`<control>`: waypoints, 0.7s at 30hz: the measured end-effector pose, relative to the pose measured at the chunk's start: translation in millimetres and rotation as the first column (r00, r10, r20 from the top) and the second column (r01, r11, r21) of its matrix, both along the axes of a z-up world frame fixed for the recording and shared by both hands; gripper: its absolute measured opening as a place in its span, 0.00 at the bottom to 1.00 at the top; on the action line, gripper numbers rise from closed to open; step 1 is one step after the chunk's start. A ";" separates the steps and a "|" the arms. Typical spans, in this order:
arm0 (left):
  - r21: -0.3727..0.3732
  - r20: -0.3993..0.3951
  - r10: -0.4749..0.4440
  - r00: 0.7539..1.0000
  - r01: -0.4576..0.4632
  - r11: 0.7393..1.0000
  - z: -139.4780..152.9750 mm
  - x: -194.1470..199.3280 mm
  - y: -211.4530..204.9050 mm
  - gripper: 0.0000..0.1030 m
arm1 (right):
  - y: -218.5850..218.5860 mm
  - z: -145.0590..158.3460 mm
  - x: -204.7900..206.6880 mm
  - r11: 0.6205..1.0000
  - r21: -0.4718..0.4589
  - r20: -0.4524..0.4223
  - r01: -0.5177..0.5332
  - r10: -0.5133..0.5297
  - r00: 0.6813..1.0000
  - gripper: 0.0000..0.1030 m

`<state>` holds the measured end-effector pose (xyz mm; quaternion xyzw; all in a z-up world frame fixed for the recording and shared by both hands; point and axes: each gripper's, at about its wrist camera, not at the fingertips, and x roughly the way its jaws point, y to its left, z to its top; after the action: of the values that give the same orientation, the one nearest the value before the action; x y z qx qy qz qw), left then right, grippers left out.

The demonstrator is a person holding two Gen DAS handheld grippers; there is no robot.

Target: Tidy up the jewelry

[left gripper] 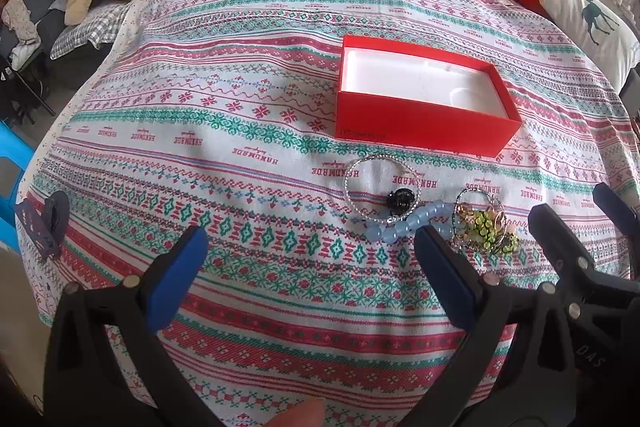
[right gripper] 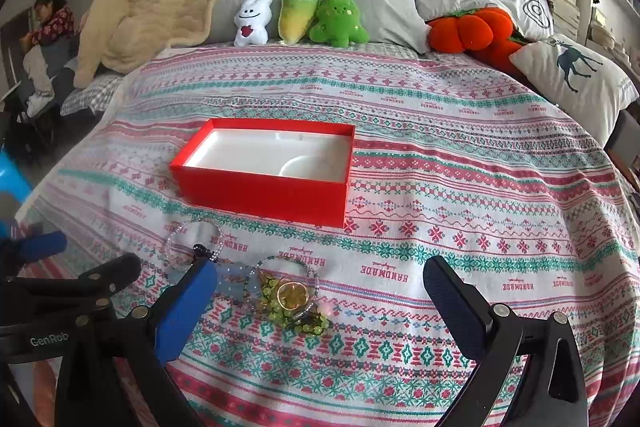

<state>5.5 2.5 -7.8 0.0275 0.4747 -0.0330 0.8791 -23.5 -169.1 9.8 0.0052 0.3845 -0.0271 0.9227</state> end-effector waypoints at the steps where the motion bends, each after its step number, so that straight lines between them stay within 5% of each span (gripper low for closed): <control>1: -0.001 -0.002 -0.002 1.000 0.002 1.000 -0.8 -0.1 0.1 0.99 | 0.0 -0.3 0.0 1.000 0.000 -0.002 -0.001 0.001 1.000 1.00; 21: 0.018 0.007 -0.013 1.000 0.013 1.000 -0.9 -0.2 -2.6 0.99 | 0.0 -4.2 1.9 1.000 0.006 -0.015 -0.010 0.010 1.000 1.00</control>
<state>5.3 -0.1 -8.7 0.0386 0.4717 -0.0345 0.8802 -21.6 -169.1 5.7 0.0058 0.3914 -0.0214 0.9199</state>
